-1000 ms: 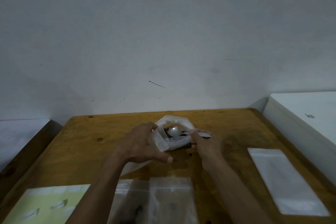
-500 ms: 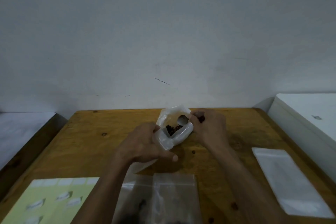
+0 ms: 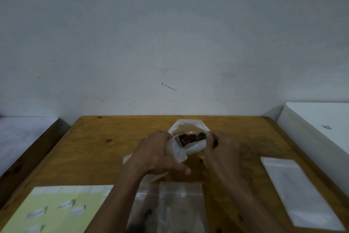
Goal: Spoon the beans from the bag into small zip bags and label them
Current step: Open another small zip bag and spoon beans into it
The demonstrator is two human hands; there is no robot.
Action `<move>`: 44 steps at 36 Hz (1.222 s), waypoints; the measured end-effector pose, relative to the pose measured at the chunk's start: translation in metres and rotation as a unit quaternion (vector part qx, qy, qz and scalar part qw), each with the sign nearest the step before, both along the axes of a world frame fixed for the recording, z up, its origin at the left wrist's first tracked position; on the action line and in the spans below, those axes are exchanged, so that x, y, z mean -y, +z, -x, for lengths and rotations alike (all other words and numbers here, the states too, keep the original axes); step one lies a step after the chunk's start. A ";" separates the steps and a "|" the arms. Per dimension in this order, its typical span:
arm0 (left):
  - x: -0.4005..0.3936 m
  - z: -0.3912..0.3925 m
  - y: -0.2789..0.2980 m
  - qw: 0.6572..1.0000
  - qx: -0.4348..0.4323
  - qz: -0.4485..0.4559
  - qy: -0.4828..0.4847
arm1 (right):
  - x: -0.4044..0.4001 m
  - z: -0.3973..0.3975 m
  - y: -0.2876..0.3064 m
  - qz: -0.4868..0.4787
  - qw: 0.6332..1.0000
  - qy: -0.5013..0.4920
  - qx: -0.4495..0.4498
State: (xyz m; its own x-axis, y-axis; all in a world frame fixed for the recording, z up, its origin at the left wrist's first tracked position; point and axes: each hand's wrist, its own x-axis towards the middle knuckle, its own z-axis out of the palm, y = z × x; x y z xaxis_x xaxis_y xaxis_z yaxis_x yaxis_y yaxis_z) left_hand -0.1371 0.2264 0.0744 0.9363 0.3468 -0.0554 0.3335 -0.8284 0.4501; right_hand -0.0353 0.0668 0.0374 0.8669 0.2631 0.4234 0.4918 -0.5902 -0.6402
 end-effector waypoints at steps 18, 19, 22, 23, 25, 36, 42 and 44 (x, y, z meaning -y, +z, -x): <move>-0.004 0.000 -0.015 0.997 0.055 0.042 0.015 | 0.002 -0.003 -0.010 -0.421 0.837 -0.081 -0.340; -0.004 0.000 -0.016 0.997 0.061 0.045 0.016 | 0.004 -0.004 -0.006 -0.422 0.840 -0.077 -0.332; -0.006 -0.002 -0.021 0.995 0.084 0.048 0.020 | 0.009 -0.004 0.006 -0.432 0.841 -0.062 -0.319; -0.006 -0.003 -0.022 0.994 0.091 0.048 0.021 | 0.010 -0.004 0.010 -0.437 0.839 -0.056 -0.319; -0.008 -0.005 -0.025 0.993 0.103 0.057 0.027 | 0.012 -0.003 0.017 -0.444 0.836 -0.038 -0.320; -0.013 -0.009 -0.031 0.981 0.162 0.093 0.048 | 0.015 0.028 0.043 -0.269 0.931 0.084 -0.234; -0.015 -0.007 -0.032 0.979 0.171 0.103 0.047 | 0.012 0.032 0.041 -0.260 0.957 0.091 -0.094; -0.016 -0.007 -0.032 0.978 0.176 0.105 0.050 | 0.013 0.026 0.039 -0.282 0.954 0.058 -0.090</move>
